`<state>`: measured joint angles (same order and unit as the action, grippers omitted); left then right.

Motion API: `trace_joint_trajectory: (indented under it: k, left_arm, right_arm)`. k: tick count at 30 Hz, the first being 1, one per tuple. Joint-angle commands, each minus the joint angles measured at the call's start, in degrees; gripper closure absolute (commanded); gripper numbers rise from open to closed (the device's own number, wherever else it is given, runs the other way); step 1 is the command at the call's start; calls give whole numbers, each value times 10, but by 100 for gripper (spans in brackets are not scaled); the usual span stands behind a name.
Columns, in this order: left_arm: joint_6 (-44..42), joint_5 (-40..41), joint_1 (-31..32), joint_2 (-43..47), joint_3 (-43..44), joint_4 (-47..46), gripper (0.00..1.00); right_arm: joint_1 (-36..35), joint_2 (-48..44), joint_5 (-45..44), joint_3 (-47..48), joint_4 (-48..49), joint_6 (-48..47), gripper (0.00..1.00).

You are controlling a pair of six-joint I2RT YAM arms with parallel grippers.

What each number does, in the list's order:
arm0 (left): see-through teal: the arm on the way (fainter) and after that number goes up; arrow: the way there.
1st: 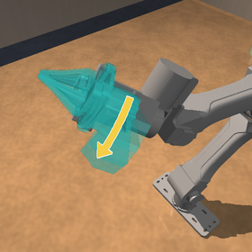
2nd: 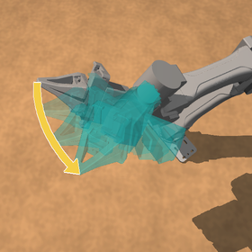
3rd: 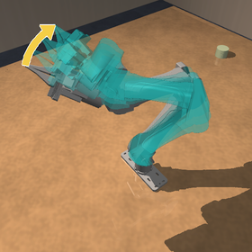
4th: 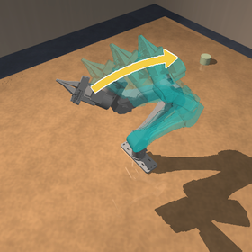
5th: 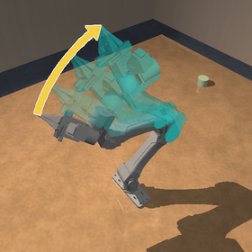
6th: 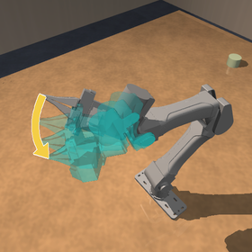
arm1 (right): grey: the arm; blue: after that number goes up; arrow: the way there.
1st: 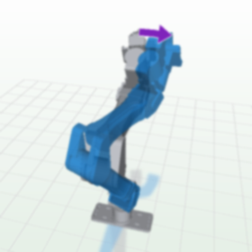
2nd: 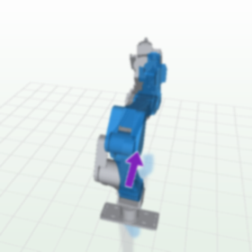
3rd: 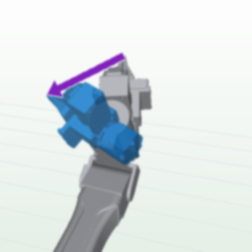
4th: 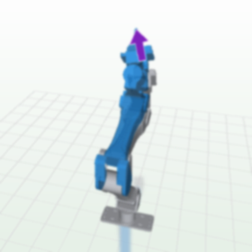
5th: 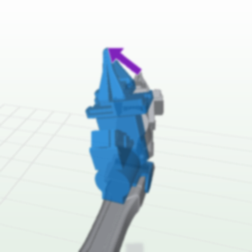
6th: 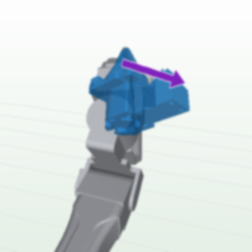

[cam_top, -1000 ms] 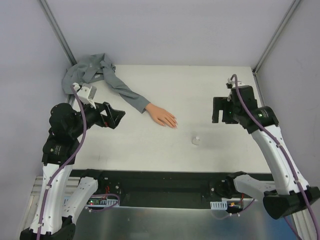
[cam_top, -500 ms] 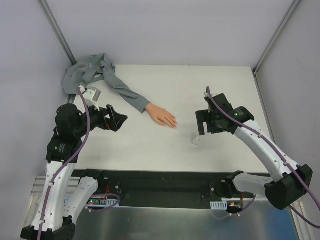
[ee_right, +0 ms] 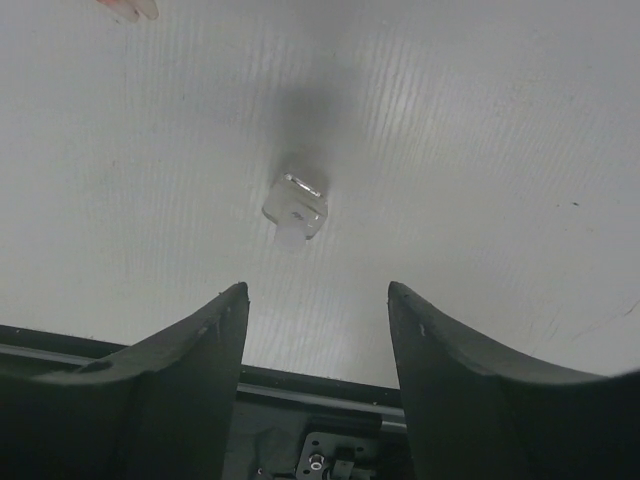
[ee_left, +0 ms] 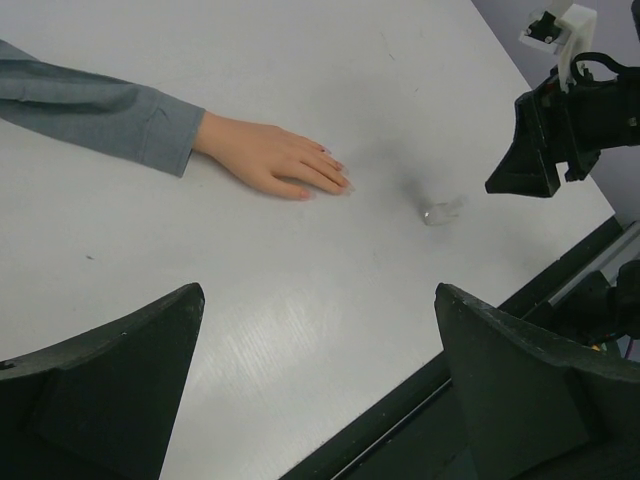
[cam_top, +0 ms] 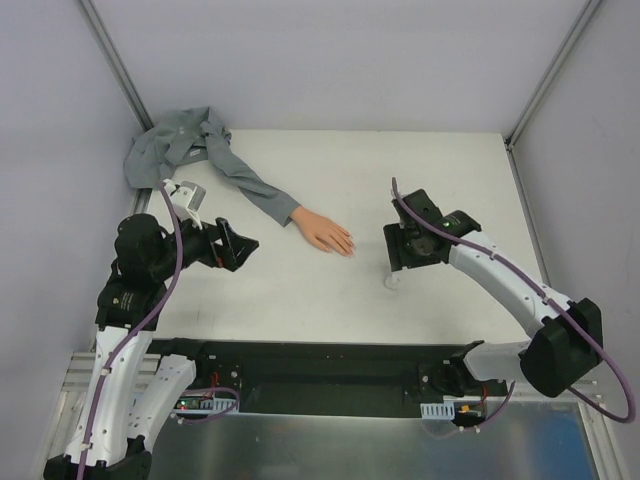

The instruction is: Paint the nails

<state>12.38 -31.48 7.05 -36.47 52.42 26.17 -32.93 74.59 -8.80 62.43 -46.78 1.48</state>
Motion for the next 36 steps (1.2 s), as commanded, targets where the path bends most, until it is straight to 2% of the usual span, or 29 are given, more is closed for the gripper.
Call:
trace_joint_trajectory:
  k: [1,10,23,27,31,34,36]
  left_arm:
    - [13,-23,-3,7,-4,-10,1]
    - [13,-29,-3,9,-6,-2,1]
    - [16,-35,-2,1,-7,0,1]
    - [16,-36,-2,2,-11,0,1]
    - [16,-38,-3,-1,-11,0,1]
    - [15,-39,-3,-4,-13,0,1]
    - [13,-41,-2,-6,-14,1,1]
  right_arm:
    - [-20,24,1,-8,28,14,42]
    - [-28,67,-2,-42,63,20,59]
    - [-30,105,-2,-57,96,16,64]
    - [-33,113,-7,-54,99,15,68]
    - [-38,114,-11,-51,94,17,77]
    - [-43,111,-15,-49,85,19,87]
    - [-48,108,-17,-42,74,18,97]
